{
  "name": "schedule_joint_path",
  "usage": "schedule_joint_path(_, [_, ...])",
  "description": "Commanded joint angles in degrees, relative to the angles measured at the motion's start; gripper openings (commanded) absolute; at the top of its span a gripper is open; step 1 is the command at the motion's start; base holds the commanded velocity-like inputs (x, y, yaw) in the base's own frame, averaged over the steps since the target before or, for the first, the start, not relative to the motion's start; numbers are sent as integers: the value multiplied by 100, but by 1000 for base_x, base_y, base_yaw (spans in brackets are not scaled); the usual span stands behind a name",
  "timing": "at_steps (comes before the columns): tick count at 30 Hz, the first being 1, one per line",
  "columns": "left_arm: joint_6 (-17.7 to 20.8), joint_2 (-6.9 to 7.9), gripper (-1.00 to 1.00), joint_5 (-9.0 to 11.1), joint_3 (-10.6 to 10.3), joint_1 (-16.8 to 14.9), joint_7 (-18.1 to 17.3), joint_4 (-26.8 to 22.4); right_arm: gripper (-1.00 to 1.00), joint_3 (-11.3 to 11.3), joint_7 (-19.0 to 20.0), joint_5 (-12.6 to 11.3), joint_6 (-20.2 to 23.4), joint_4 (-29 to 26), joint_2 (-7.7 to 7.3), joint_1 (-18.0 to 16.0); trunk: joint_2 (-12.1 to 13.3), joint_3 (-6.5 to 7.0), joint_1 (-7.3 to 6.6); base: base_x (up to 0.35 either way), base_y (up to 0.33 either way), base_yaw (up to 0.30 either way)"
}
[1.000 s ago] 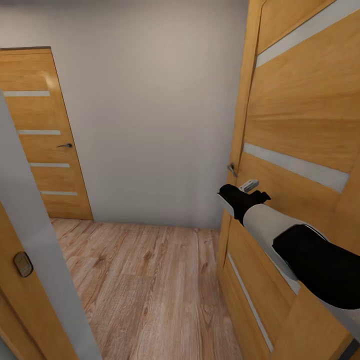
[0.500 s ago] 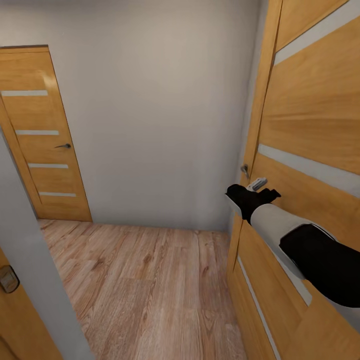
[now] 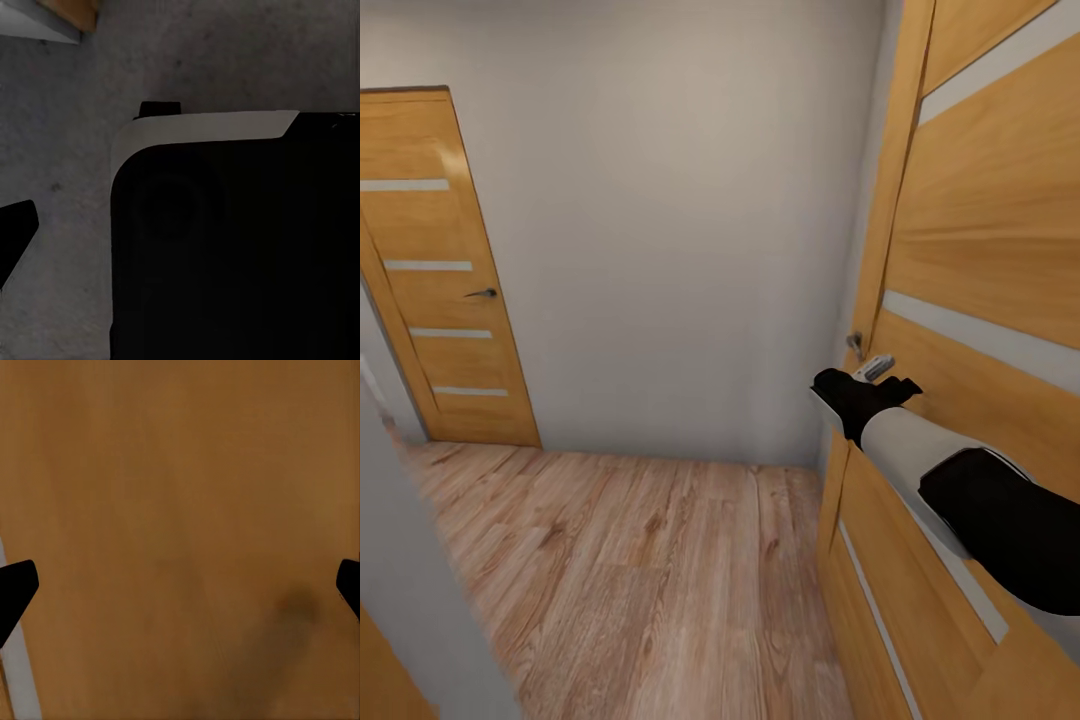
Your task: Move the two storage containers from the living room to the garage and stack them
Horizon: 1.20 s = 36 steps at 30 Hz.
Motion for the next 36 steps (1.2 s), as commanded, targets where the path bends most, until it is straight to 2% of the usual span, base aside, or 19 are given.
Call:
schedule_joint_path(1, [-7,1,100,12,-2,-1,-7,-3,100,37,-39,-61,26,-5,-1,-4,-3,-6,2,141,0,0])
schedule_joint_path(19, [-7,2,100,12,-2,-1,-7,-3,100,54,-44,-56,52,3,-94,-4,-3,-6,2,13,0,0])
schedule_joint_path(26, [-8,2,100,16,-5,-1,-7,-3,100,54,-44,-52,53,4,-295,-4,-3,-6,2,0,0,0])
schedule_joint_path(36, [-11,2,100,16,-3,-1,-7,-3,100,56,-44,-52,47,4,-366,-4,-3,-6,2,0,0,0])
